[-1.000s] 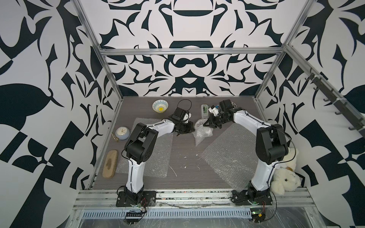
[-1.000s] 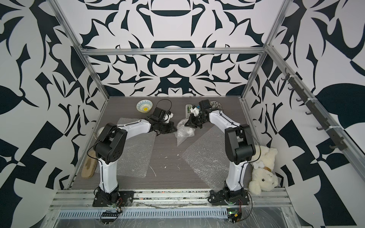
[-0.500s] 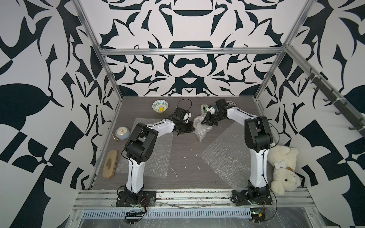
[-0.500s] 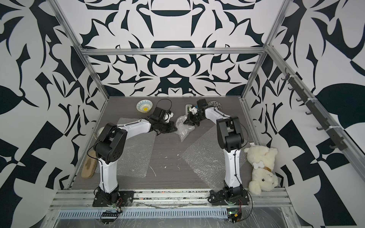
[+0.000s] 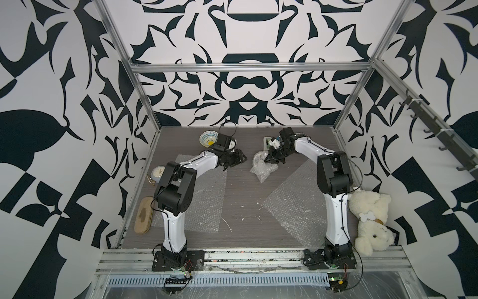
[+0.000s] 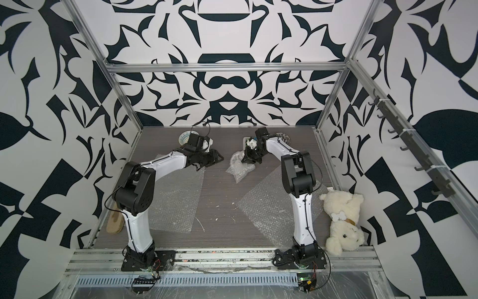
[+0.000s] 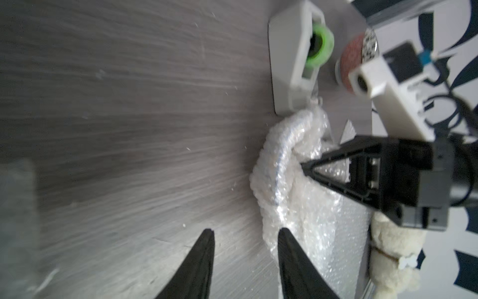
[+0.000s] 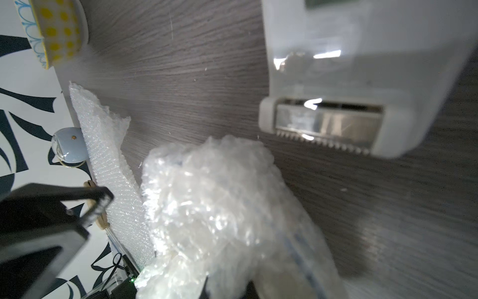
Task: Wrap bowls in bubble wrap
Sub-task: Wrap the bowl in bubble wrap.
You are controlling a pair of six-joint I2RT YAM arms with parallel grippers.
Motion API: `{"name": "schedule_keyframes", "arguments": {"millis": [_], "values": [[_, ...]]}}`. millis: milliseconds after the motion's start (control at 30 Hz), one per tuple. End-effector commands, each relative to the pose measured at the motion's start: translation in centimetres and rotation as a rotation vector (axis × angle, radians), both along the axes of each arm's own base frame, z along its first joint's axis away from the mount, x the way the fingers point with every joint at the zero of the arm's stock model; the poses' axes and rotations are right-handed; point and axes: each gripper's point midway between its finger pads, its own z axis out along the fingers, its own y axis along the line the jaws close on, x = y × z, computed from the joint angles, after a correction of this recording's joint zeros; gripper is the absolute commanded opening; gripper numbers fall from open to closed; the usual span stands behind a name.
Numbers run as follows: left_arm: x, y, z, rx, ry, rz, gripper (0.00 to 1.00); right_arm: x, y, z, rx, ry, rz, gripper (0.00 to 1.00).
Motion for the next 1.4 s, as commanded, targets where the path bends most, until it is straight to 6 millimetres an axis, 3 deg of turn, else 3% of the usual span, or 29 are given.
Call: {"name": "schedule_keyframes", "arguments": {"millis": [0, 200, 433, 567, 633, 700, 800, 933, 1100, 1233, 1367], "values": [[1.5, -0.9, 1.9, -0.061, -0.021, -0.027, 0.46, -0.4, -1.0, -0.3, -0.079, 0.002, 0.013, 0.04], [1.7, -4.6, 0.1, -0.09, 0.017, -0.193, 0.46, -0.4, -0.8, 0.1, -0.064, -0.004, 0.017, 0.04], [2.5, -6.6, -2.6, -0.077, 0.055, -0.267, 0.44, -0.6, -0.8, 0.2, -0.061, -0.005, 0.023, 0.04], [1.7, -8.3, -3.5, -0.087, 0.073, -0.326, 0.42, -0.7, -0.7, 0.5, -0.059, -0.009, 0.028, 0.04], [1.3, -8.3, -4.5, -0.045, 0.081, -0.33, 0.38, -0.6, -0.8, 0.7, -0.059, -0.014, 0.029, 0.04], [1.0, -8.0, -5.2, -0.024, 0.089, -0.326, 0.25, -0.6, -0.6, 1.1, -0.053, -0.018, 0.03, 0.03], [0.5, -7.2, -5.6, 0.009, 0.085, -0.31, 0.12, -0.9, -0.5, 2.0, -0.045, -0.026, 0.037, 0.04], [-0.7, -6.4, -5.0, 0.022, 0.068, -0.296, 0.09, -1.7, -0.3, 3.6, -0.038, -0.043, 0.052, 0.03], [-3.3, -6.4, -4.5, 0.082, 0.047, -0.293, 0.09, -3.0, 1.4, 5.8, -0.02, -0.07, 0.096, 0.02], [-5.4, -6.5, -4.3, 0.134, 0.035, -0.29, 0.09, -3.4, 2.3, 6.0, -0.022, -0.068, 0.116, 0.01], [-7.7, -7.4, -4.0, 0.164, 0.021, -0.301, 0.08, -3.6, 3.3, 5.0, -0.034, -0.054, 0.136, 0.01]]}}
